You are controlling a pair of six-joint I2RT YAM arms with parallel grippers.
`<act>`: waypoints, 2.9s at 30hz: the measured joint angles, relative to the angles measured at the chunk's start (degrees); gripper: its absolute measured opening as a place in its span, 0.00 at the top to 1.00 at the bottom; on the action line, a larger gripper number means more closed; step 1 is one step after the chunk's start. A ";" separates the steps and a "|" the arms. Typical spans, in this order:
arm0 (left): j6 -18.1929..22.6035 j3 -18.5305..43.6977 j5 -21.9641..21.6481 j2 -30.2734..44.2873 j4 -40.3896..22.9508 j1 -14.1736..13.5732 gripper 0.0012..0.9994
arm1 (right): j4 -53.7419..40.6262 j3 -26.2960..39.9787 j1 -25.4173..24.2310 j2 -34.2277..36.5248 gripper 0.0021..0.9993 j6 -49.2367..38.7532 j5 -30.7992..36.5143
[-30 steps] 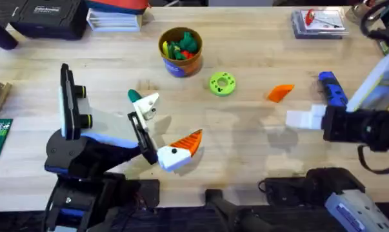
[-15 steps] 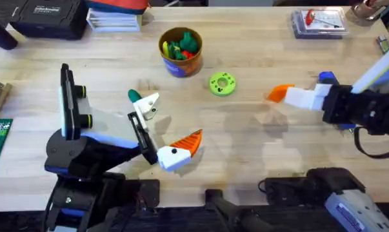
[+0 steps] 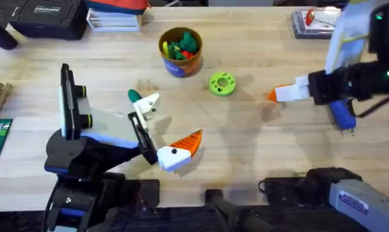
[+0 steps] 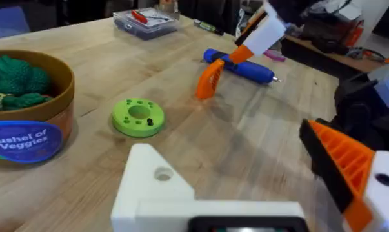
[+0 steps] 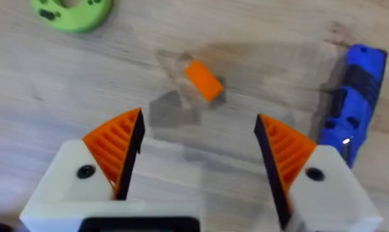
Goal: Pick up the gripper from the table and insert it into the empty holder that is missing its gripper. Then pick up a screw, insert it into the mounting hole, and use the screwdriver to tighten it. Finally, clean up the table by picking up the vegetable and placing it into the bucket.
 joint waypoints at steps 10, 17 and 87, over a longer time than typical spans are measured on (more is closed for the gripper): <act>-0.13 0.00 0.00 0.01 -0.01 0.00 0.03 | 2.91 4.26 3.63 12.72 0.01 -19.70 5.08; -0.13 0.00 0.00 0.01 0.01 0.00 0.03 | 3.00 4.29 4.33 20.28 0.14 -25.87 7.91; -0.15 0.00 -1.31 0.01 0.06 0.66 0.03 | 40.12 3.66 27.38 33.46 0.99 51.89 -68.33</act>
